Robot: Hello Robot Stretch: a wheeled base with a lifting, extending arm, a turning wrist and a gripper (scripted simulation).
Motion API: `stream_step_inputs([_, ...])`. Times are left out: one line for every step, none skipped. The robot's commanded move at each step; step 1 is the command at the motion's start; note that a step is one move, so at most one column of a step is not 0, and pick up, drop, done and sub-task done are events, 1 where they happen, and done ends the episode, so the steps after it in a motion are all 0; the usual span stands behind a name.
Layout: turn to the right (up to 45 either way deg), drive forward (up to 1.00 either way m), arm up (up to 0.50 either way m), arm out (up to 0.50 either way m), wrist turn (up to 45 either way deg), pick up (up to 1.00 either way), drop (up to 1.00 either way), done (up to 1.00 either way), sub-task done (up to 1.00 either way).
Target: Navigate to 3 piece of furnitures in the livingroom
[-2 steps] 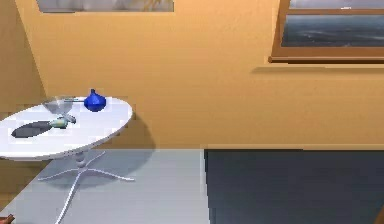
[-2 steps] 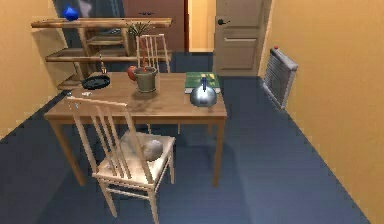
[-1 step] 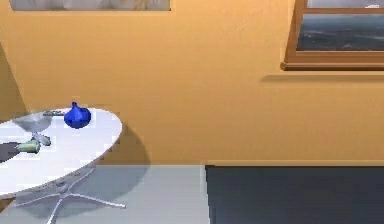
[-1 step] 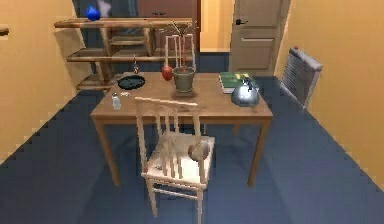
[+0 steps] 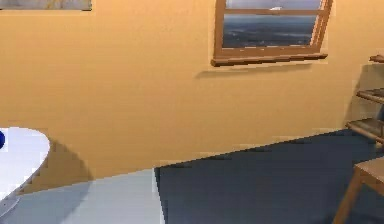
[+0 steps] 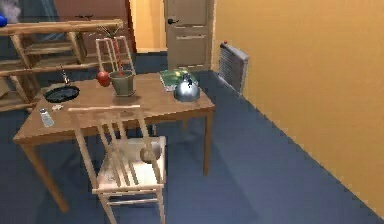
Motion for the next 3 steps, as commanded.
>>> stream_step_inputs([0.0, 0.9, 0.0, 0.0, 0.0, 0.0, 0.0, 0.0, 0.0])
stream_step_inputs([-45.0, 0.0, 0.0, 0.0, 0.0, 0.0, 0.0, 0.0, 0.0])
stream_step_inputs([-45.0, 0.0, 0.0, 0.0, 0.0, 0.0, 0.0, 0.0, 0.0])
